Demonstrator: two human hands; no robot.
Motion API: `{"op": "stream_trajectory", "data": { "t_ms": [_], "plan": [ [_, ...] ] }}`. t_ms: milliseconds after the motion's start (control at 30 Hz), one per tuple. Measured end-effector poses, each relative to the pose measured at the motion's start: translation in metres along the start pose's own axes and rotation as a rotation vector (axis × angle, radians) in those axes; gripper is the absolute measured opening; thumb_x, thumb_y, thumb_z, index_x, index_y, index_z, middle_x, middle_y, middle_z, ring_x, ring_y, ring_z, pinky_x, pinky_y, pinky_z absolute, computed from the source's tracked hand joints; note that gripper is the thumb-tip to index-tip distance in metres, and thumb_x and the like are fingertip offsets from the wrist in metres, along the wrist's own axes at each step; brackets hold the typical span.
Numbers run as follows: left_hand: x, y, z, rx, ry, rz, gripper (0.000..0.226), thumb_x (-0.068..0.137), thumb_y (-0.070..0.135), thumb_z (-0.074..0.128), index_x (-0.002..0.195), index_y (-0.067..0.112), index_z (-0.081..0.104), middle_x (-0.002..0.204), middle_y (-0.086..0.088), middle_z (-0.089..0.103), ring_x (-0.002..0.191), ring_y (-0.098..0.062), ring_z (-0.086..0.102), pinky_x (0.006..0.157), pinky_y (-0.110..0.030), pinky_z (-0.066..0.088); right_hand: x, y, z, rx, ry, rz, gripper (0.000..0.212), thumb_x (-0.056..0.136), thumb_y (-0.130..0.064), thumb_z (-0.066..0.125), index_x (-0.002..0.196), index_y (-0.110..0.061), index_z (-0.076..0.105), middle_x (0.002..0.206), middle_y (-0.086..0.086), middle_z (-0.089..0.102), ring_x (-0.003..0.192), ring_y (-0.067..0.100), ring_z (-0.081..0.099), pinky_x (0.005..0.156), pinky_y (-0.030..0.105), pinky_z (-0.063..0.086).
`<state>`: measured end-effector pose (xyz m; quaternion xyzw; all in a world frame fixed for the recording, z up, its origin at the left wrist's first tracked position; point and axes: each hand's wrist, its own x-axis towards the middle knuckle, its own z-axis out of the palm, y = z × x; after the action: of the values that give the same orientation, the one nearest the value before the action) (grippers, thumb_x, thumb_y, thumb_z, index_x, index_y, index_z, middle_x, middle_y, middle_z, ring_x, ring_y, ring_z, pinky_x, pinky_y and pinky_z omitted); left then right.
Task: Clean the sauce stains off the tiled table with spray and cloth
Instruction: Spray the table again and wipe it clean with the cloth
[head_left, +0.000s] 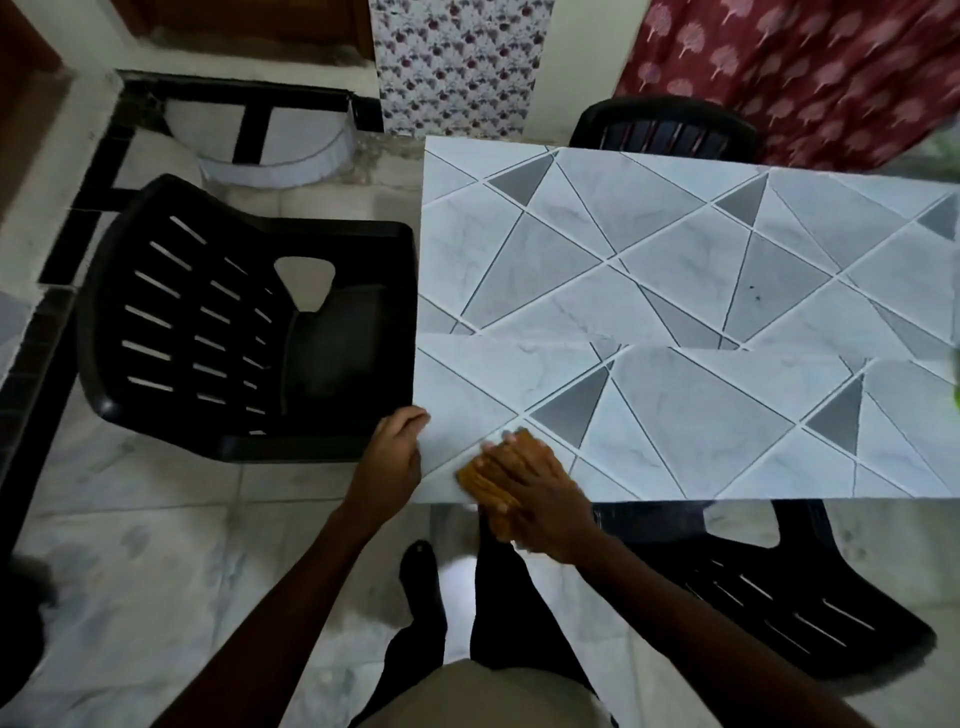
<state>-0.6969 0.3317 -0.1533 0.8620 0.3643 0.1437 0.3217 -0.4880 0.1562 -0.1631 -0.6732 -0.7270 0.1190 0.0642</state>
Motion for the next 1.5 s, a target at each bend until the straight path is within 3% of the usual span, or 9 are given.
{"op": "stream_trajectory", "data": {
  "t_ms": [233,367,467,567,667,933,1100,1233,1500],
  "plan": [
    [0.003,-0.001,0.002,0.049,-0.051,-0.053,0.051,0.08,-0.016,0.048,0.127,-0.001,0.06,0.134,-0.01,0.054,0.118,-0.03,0.053,0.105,-0.033,0.043,-0.019,0.039,-0.025,0.167,0.069,0.631,0.059,0.102,-0.055,0.021,0.159,-0.039,0.023,0.169,-0.012,0.015,0.157,0.021,0.005,0.123,0.056,0.013],
    [0.015,-0.005,-0.008,-0.062,-0.108,-0.173,0.057,0.076,-0.023,0.039,0.124,-0.003,0.063,0.135,-0.011,0.056,0.125,-0.027,0.053,0.108,-0.018,0.032,0.022,-0.043,-0.003,0.102,0.014,0.454,0.062,0.101,-0.051,0.029,0.16,-0.036,0.019,0.17,-0.008,0.011,0.157,0.027,0.003,0.123,0.057,0.013],
    [0.025,-0.008,-0.02,-0.105,-0.181,-0.242,0.058,0.08,-0.021,0.036,0.126,0.002,0.063,0.138,-0.009,0.056,0.127,-0.025,0.053,0.105,-0.021,0.036,0.046,-0.107,0.016,0.049,-0.032,0.175,0.066,0.094,-0.047,0.044,0.157,-0.037,0.028,0.168,-0.003,0.022,0.157,0.03,0.01,0.124,0.057,0.008],
    [0.027,-0.009,-0.024,-0.076,-0.244,-0.207,0.057,0.083,-0.02,0.036,0.128,0.004,0.061,0.138,-0.009,0.055,0.126,-0.026,0.052,0.107,-0.03,0.041,0.042,-0.107,0.017,0.131,-0.016,0.115,0.059,0.099,-0.045,0.042,0.156,-0.037,0.032,0.167,-0.008,0.025,0.157,0.023,0.009,0.126,0.05,0.006],
    [0.024,-0.005,-0.02,-0.018,-0.221,-0.149,0.056,0.078,-0.02,0.039,0.125,0.0,0.062,0.136,-0.01,0.056,0.124,-0.029,0.054,0.107,-0.033,0.042,0.003,-0.069,0.005,0.21,0.016,0.201,0.056,0.101,-0.046,0.04,0.156,-0.039,0.033,0.166,-0.014,0.025,0.157,0.018,0.011,0.126,0.044,0.008],
    [0.015,0.007,-0.014,0.064,-0.214,-0.124,0.052,0.08,-0.017,0.044,0.128,-0.006,0.058,0.139,-0.012,0.051,0.128,-0.029,0.051,0.109,-0.032,0.039,-0.079,0.013,-0.013,0.274,0.128,0.742,0.056,0.102,-0.05,0.027,0.155,-0.034,0.036,0.165,-0.008,0.027,0.155,0.028,0.016,0.124,0.055,0.014],
    [0.017,0.01,-0.021,0.093,-0.266,-0.123,0.053,0.082,-0.015,0.044,0.132,-0.004,0.056,0.143,-0.011,0.049,0.132,-0.028,0.048,0.113,-0.033,0.036,-0.009,-0.083,0.006,0.274,0.087,0.406,0.06,0.096,-0.036,0.046,0.155,-0.03,0.039,0.165,-0.005,0.029,0.156,0.025,0.011,0.126,0.049,0.001],
    [0.017,0.012,-0.021,0.102,-0.27,-0.115,0.053,0.083,-0.016,0.043,0.133,-0.004,0.055,0.144,-0.011,0.049,0.133,-0.029,0.047,0.114,-0.035,0.036,-0.005,-0.089,0.011,0.302,0.041,0.29,0.058,0.101,-0.033,0.048,0.157,-0.032,0.033,0.167,-0.013,0.023,0.157,0.014,0.002,0.126,0.042,-0.003],
    [0.005,0.013,-0.011,0.256,-0.284,-0.032,0.054,0.085,-0.002,0.053,0.138,0.003,0.053,0.151,-0.006,0.044,0.141,-0.029,0.036,0.115,-0.038,0.032,-0.073,-0.016,-0.034,0.63,0.085,0.77,0.052,0.103,-0.052,0.029,0.149,-0.034,0.047,0.156,-0.001,0.046,0.15,0.028,0.031,0.122,0.051,0.023]
  ]
}}
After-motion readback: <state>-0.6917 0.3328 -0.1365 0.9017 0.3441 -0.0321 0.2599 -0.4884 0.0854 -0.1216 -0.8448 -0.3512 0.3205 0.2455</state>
